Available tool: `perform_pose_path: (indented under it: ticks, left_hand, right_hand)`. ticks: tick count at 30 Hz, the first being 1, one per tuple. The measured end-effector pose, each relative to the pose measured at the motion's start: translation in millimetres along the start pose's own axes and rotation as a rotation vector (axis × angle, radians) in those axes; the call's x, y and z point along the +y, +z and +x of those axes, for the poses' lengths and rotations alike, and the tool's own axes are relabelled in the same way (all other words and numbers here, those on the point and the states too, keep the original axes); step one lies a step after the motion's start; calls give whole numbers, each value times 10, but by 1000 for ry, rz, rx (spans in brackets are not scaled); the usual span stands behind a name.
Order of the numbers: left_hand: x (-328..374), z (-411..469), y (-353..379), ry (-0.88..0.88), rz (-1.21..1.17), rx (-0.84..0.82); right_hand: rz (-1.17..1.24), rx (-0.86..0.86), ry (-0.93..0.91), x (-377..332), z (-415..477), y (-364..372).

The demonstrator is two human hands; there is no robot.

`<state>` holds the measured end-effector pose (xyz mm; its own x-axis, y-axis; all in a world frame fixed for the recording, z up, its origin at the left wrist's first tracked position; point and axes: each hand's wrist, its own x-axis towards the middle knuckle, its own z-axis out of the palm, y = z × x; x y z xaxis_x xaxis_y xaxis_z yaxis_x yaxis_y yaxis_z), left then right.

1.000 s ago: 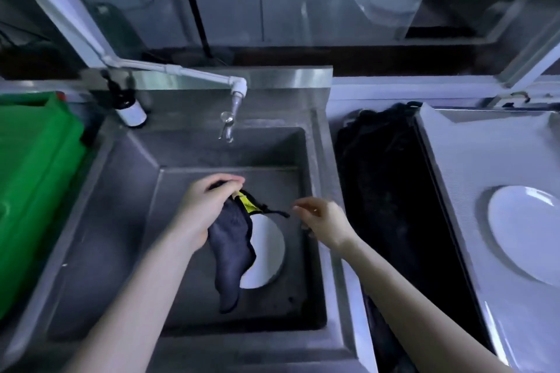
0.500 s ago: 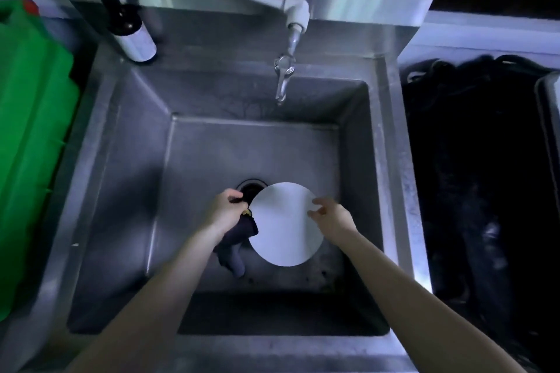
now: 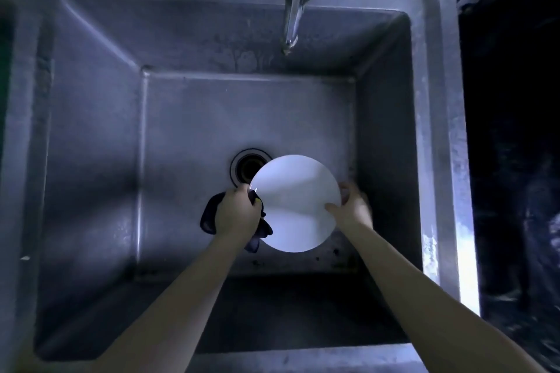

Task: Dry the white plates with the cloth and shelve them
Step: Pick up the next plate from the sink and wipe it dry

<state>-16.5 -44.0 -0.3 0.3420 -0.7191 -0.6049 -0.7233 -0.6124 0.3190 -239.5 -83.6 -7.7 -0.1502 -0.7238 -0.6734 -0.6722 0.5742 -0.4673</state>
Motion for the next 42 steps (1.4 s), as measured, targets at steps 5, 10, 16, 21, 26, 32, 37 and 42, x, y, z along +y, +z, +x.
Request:
perform_pose_path:
  ticks: [5,10,16,21,26,32,37,42]
  left_hand:
    - [34,-16,-13,8,117,22]
    - [-59,19,-86,-7,-31,-6]
    - [-144,-22,-281,-69,-269,11]
    - [-100,-196,-645,-50,-442,45]
    - [-25,-513,-1122,-104,-521,187]
    - [91,-1042,-1790,-100,-944,241]
    - [368,-1709,-2268,160,-1200,241]
    - [868,-2161,-2509,333,-1165,239]
  right_hand:
    - [140,3,71,73,52,-23]
    - [254,-61,98,44,76,-39]
    - [388,-103,41,-136,-51,-175]
    - [517,-175,-58,-309,-310,-382]
    - [671,-164,-90,-547,-669,-685]
    - [725,-57,-195,-850,-1128,-949]
    - [761,2,-289,-1094,-1509,-1028]
    - [766,41,-401,-1326,-1882,-1081]
